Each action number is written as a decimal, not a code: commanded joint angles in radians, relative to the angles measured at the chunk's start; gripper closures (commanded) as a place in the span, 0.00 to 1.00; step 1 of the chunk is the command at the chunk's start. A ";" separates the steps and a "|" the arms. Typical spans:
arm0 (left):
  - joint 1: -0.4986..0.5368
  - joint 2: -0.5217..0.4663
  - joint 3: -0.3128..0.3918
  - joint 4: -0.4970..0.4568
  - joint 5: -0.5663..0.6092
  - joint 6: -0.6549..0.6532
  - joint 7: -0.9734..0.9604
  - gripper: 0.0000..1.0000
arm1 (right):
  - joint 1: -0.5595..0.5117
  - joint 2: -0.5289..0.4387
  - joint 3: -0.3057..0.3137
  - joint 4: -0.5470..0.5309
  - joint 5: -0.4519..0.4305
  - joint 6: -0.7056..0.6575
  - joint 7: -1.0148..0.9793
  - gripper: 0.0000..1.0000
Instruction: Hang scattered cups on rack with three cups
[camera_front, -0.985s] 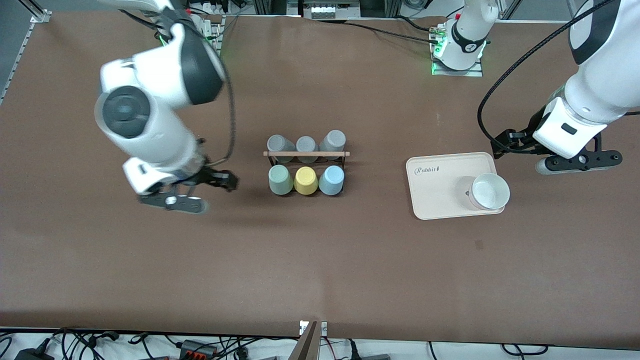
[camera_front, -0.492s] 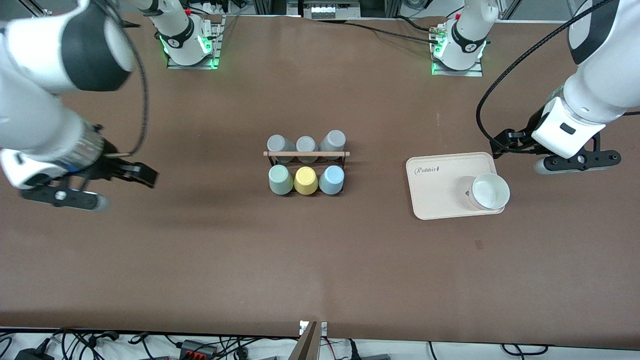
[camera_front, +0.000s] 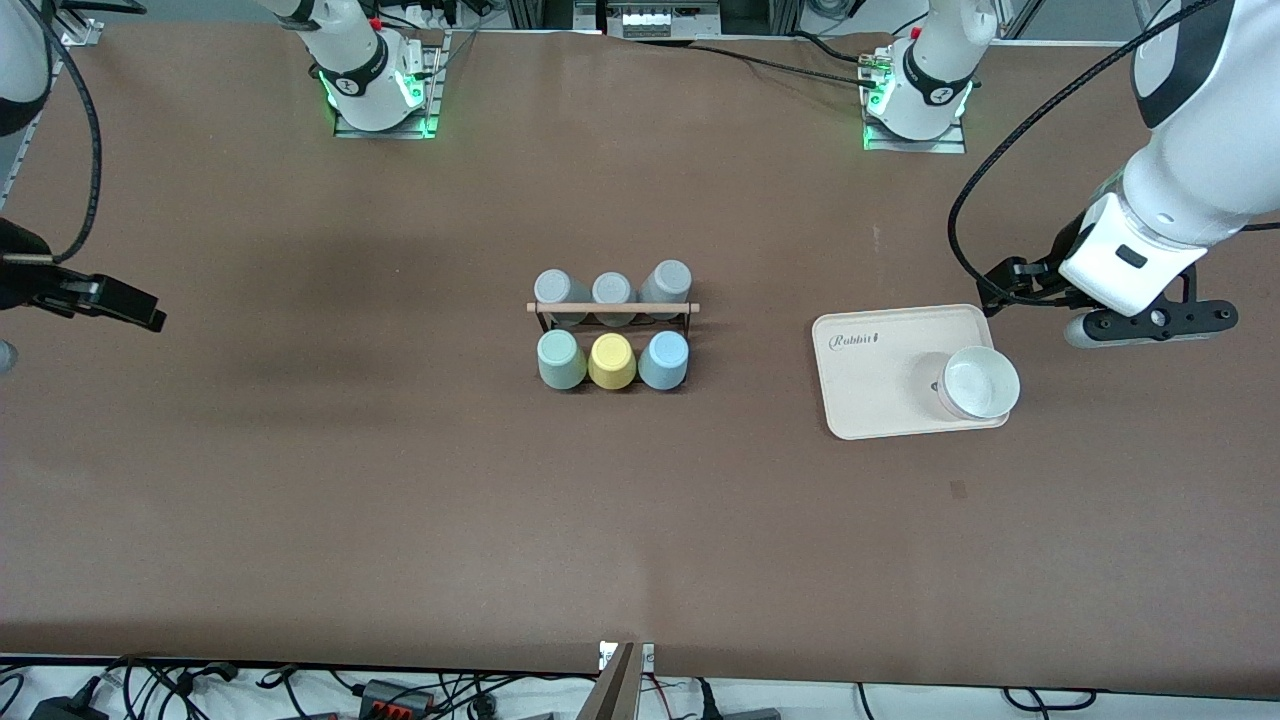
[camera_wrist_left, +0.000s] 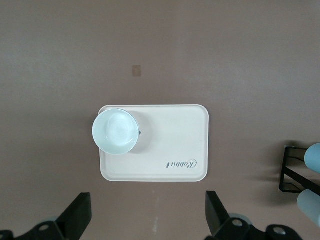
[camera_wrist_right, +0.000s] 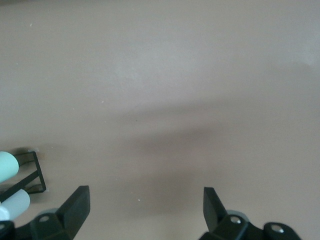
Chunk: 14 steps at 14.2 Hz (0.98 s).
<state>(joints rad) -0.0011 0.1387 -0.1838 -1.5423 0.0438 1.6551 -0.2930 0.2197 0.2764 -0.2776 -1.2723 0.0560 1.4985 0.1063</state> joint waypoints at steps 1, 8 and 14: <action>-0.007 -0.019 0.001 -0.010 0.011 -0.006 0.003 0.00 | 0.010 -0.048 0.014 -0.065 -0.002 0.008 -0.004 0.00; -0.013 -0.014 0.003 -0.006 0.013 -0.004 0.015 0.00 | 0.010 -0.158 0.034 -0.194 -0.016 0.061 0.004 0.00; -0.008 -0.016 0.001 -0.006 0.011 -0.012 0.015 0.00 | -0.201 -0.218 0.276 -0.281 -0.051 0.098 0.111 0.00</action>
<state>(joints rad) -0.0109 0.1387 -0.1836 -1.5423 0.0438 1.6550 -0.2930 0.0759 0.1127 -0.0842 -1.4844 0.0280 1.5623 0.1636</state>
